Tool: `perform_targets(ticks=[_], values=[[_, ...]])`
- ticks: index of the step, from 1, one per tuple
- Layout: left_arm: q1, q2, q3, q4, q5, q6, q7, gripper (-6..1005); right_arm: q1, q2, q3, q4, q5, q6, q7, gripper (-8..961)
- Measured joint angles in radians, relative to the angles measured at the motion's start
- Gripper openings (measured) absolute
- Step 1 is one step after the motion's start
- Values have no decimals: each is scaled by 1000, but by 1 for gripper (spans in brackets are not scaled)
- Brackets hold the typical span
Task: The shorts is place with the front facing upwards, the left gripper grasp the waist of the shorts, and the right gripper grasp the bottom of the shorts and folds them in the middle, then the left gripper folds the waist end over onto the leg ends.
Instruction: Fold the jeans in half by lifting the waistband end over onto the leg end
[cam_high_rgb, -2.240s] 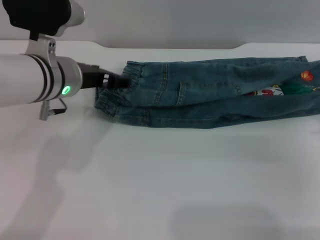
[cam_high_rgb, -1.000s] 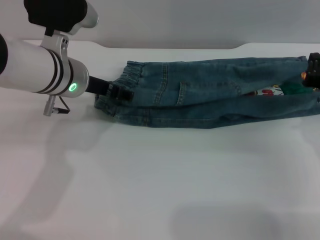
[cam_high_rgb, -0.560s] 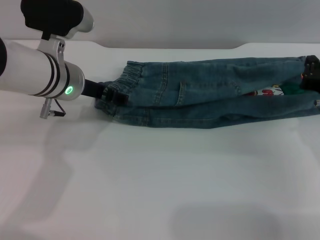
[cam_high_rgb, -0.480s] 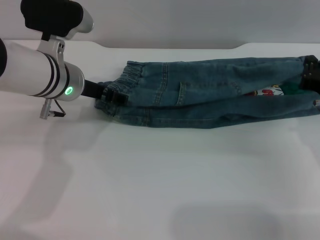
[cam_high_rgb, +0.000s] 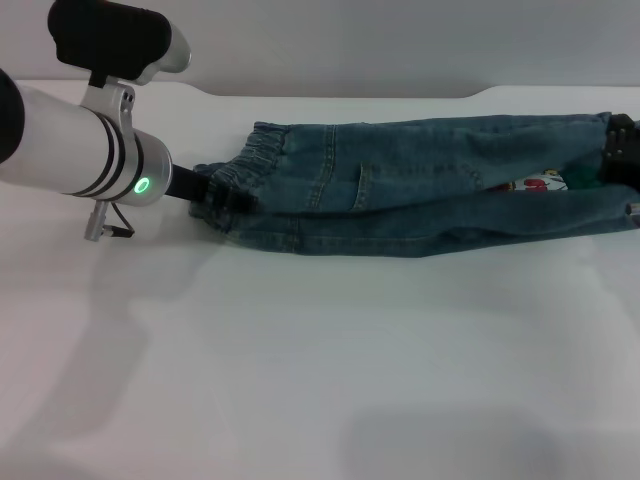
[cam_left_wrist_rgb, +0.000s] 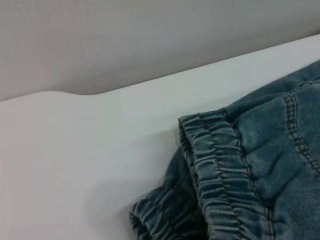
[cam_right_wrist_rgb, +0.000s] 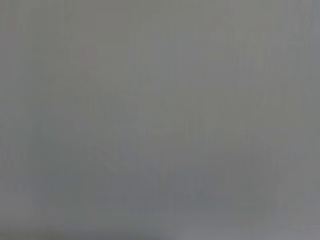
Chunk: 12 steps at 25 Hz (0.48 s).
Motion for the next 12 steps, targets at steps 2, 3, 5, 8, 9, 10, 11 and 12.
perform_targets(ticks=[2, 3, 5, 8, 9, 10, 11, 12], values=[[-5, -1, 0, 10, 0, 2, 1, 841, -3, 0, 0, 1, 0, 0, 0, 0], [-8, -1, 0, 16, 0, 4, 1, 841, -4, 0, 0, 1, 0, 0, 0, 0], [-12, -1, 1, 27, -1, 9, 2, 841, -5, 0, 0, 1, 0, 0, 0, 0], [-14, -2, 2, 33, -2, 11, 2, 840, -5, 0, 0, 2, 0, 0, 0, 0], [-14, -2, 2, 35, -2, 11, 2, 840, -5, 0, 0, 2, 0, 0, 0, 0], [-14, -3, 2, 37, -2, 12, 2, 840, -5, 0, 0, 2, 0, 0, 0, 0], [-15, -3, 1, 38, -2, 12, 2, 840, -5, 0, 0, 2, 0, 0, 0, 0], [-15, -3, 1, 40, -2, 12, 2, 840, -5, 0, 0, 2, 0, 0, 0, 0]])
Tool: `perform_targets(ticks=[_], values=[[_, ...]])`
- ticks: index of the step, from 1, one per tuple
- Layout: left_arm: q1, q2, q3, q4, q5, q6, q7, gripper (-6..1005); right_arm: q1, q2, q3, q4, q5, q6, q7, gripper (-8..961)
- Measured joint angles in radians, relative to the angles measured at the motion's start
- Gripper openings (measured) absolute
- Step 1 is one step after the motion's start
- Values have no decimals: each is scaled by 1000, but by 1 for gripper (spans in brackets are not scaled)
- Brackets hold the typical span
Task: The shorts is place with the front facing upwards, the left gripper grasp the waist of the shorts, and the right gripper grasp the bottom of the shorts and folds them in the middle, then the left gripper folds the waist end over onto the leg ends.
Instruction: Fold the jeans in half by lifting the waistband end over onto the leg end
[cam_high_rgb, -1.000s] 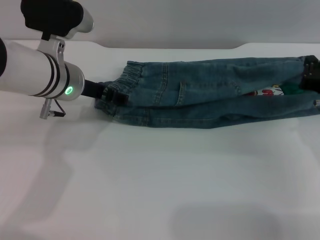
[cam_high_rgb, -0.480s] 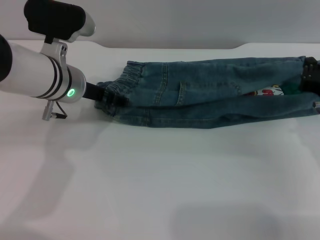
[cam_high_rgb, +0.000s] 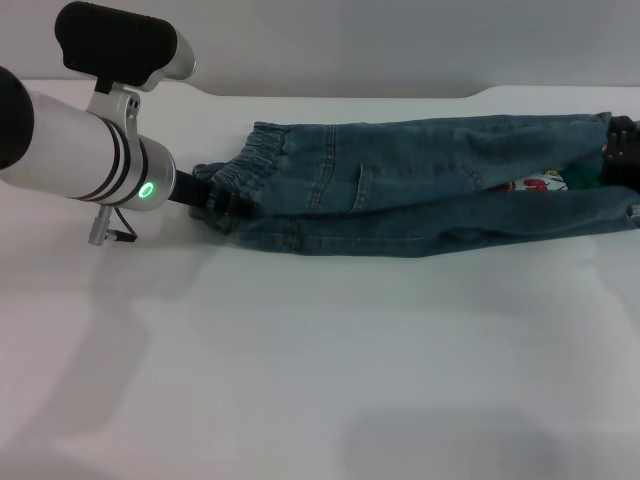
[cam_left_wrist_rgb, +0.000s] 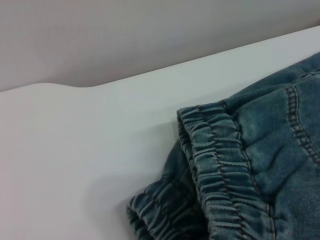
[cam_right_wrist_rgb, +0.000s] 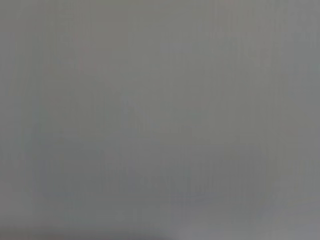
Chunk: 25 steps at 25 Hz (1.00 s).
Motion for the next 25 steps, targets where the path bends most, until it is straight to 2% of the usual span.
perform_targets(ticks=[25], values=[[-29, 0, -2, 68, 0, 11, -6, 837, 1, 0, 0, 0, 0, 0, 0, 0]])
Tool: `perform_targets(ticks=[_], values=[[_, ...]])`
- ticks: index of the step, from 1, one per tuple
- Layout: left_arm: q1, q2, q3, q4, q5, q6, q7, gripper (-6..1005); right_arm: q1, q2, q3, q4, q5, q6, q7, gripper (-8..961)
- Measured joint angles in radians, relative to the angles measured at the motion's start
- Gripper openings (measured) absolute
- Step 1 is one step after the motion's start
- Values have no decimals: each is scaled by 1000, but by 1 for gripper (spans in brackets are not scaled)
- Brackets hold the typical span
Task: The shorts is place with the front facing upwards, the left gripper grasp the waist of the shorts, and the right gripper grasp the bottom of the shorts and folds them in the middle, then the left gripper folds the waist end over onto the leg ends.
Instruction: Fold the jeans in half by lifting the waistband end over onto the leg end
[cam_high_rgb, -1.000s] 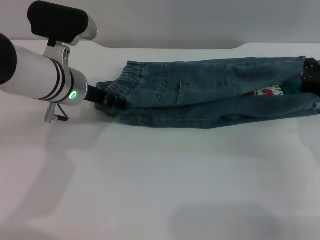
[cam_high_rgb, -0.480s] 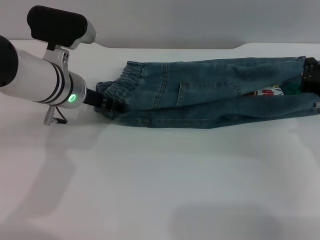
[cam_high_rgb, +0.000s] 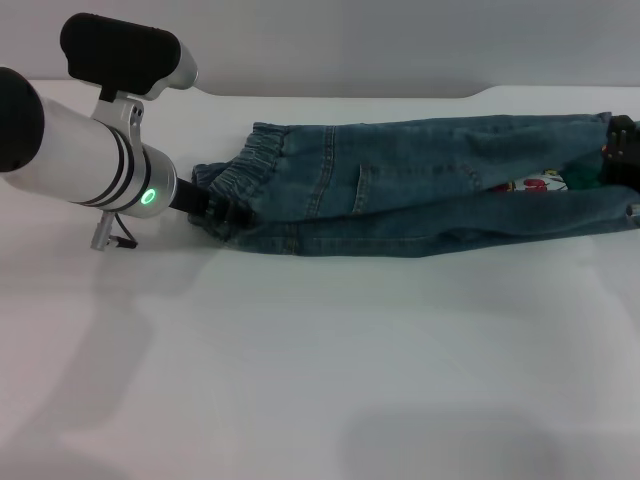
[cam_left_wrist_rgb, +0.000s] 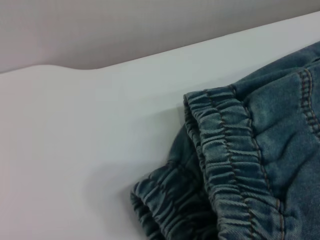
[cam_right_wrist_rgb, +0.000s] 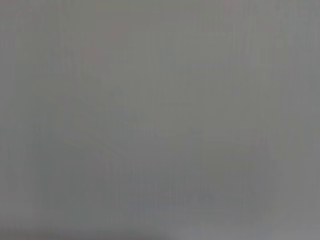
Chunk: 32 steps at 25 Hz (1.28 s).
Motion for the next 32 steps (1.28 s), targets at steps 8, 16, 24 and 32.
perform_targets(ticks=[8, 16, 24, 32], values=[[19, 1, -30, -32, -6, 3, 2, 722, -3, 0, 1, 3, 0, -1, 0, 0], [40, 1, -29, -52, -8, -4, 3, 474, 3, 0, 2, 0, 0, 0, 0, 0], [117, 1, -26, -185, -12, -33, -6, 312, 121, 12, 0, -123, 0, 5, 0, 0], [132, -1, -24, -227, -13, -45, -9, 180, 174, 14, -13, -182, 7, 4, 9, 0]])
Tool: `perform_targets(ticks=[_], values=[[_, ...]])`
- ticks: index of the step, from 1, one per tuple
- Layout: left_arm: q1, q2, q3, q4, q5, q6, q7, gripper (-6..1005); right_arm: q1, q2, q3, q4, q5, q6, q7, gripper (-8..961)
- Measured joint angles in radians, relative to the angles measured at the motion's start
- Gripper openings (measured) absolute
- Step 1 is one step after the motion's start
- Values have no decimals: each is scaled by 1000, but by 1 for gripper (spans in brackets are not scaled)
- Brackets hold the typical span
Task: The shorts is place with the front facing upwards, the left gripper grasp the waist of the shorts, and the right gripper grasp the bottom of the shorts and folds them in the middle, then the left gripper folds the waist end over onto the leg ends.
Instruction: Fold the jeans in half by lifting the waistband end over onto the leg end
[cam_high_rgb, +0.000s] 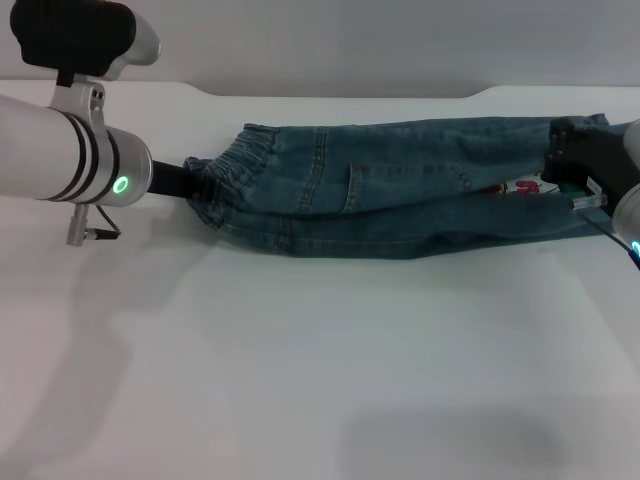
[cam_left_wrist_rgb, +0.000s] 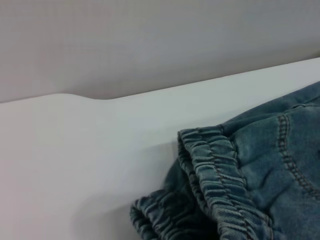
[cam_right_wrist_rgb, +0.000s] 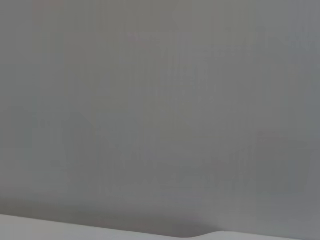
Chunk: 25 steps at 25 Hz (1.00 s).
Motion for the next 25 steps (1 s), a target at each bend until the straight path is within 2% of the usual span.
perform_targets(ticks=[7, 16, 25], values=[[2, 0, 0, -40, -10, -16, -1, 91, 16, 1, -2, -27, 2, 1, 1, 0], [8, -1, 5, -121, -31, -32, -1, 65, 65, 7, -26, -83, 8, 7, 5, 0], [52, 1, 7, -237, -35, -42, -11, 65, 107, 8, -38, -140, 35, 8, 7, 0]])
